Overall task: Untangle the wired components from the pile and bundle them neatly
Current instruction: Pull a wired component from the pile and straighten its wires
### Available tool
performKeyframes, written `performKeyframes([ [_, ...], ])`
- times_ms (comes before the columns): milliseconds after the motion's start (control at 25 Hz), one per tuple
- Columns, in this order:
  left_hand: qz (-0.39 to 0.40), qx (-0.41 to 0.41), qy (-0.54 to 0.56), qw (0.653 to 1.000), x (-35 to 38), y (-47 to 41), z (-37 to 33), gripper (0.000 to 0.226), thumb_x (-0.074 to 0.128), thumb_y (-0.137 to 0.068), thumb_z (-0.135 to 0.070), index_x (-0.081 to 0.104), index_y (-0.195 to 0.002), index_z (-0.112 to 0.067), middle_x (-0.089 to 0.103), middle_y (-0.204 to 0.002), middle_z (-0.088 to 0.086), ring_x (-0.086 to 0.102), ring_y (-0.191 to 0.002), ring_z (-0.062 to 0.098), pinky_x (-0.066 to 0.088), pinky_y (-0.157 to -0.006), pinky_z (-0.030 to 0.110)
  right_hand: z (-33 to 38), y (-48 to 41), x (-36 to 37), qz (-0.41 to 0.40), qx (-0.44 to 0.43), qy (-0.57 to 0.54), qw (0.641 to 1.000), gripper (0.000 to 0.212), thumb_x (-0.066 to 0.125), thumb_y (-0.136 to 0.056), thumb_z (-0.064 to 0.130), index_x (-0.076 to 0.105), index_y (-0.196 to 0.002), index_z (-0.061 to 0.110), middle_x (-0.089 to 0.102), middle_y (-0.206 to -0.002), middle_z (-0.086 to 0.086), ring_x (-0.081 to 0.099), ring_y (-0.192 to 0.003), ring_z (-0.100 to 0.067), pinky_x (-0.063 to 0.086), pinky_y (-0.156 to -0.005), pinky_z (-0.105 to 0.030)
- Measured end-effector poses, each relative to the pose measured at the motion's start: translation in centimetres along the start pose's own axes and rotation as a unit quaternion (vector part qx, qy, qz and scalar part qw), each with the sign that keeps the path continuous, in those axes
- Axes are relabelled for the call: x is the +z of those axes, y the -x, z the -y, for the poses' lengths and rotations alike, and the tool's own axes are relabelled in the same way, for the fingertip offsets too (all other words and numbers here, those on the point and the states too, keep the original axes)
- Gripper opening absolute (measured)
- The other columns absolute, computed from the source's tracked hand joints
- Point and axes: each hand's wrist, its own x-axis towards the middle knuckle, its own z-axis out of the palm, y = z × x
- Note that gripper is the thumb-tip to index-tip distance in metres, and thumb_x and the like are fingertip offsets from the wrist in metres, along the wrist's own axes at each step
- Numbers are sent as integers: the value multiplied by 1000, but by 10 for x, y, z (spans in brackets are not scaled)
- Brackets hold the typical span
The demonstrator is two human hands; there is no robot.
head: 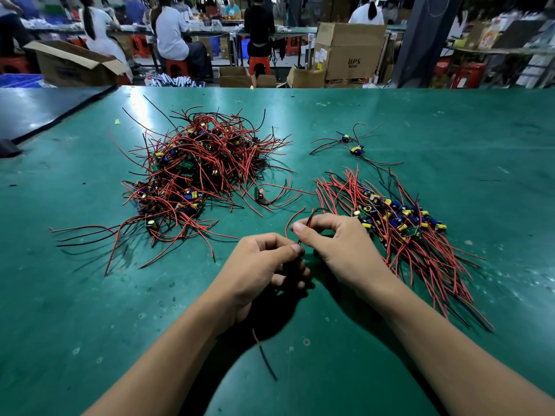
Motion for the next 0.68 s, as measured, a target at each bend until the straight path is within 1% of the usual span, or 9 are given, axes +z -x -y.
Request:
performKeyframes([
  [80,0,6,-16,1000,2,-1,0,13,59,-93,-3,62,-80,-1,62,-64,12,67,-65,27,59,-59,37,0,-2,1,-51,-11,27,998,16,75,-89,28,76,-77,17,72,-75,11,59,-67,3,43,-71,-16],
  [160,1,15,-22,1000,2,-1,-1,11,59,-92,-3,62,-82,-1,61,-65,12,67,-65,27,58,-58,37,-2,-1,3,-77,4,4,997,24,76,-87,32,71,-70,15,64,-61,10,51,-50,0,40,-55,-17],
  [240,-2,24,-25,999,2,1,-1,10,59,-92,-3,62,-83,0,61,-66,12,67,-64,28,57,-58,37,-1,0,6,-62,59,-127,988,35,76,-86,35,65,-72,5,48,-50,1,38,-36,-7,30,-40,-17],
  [320,-1,31,-38,999,1,1,-1,9,60,-91,-4,62,-84,1,61,-68,14,67,-63,29,54,-60,37,1,-1,9,-24,111,-290,950,35,73,-85,34,63,-72,3,37,-48,1,31,-35,-8,25,-37,-17],
  [360,5,31,-46,998,1,2,-1,8,61,-91,-4,62,-85,1,62,-70,16,67,-63,29,52,-64,39,1,-1,10,-12,122,-329,936,32,72,-84,33,63,-70,6,35,-48,2,30,-35,-7,25,-37,-17],
  [440,26,26,-54,998,0,3,0,9,61,-91,-6,65,-87,2,65,-75,19,69,-66,31,53,-69,41,2,-1,12,8,118,-348,930,28,72,-80,34,64,-67,10,36,-45,2,29,-34,-5,26,-35,-16],
  [560,42,35,-30,998,0,4,2,14,64,-90,-13,70,-85,-1,72,-82,18,70,-73,31,58,-73,38,2,0,12,44,124,-338,932,28,76,-73,39,67,-62,16,36,-49,-1,29,-36,-7,28,-36,-15],
  [600,43,40,-15,998,0,4,2,15,65,-89,-15,71,-83,-3,73,-83,17,71,-73,30,58,-72,38,2,1,12,59,130,-330,933,28,77,-72,40,67,-62,17,41,-52,-2,33,-38,-8,31,-38,-15],
  [680,32,45,20,998,0,3,2,12,63,-88,-11,71,-81,-4,72,-79,17,71,-67,27,60,-62,33,1,3,11,92,136,-325,931,25,80,-71,38,67,-65,17,52,-58,-4,42,-42,-11,38,-40,-18],
])
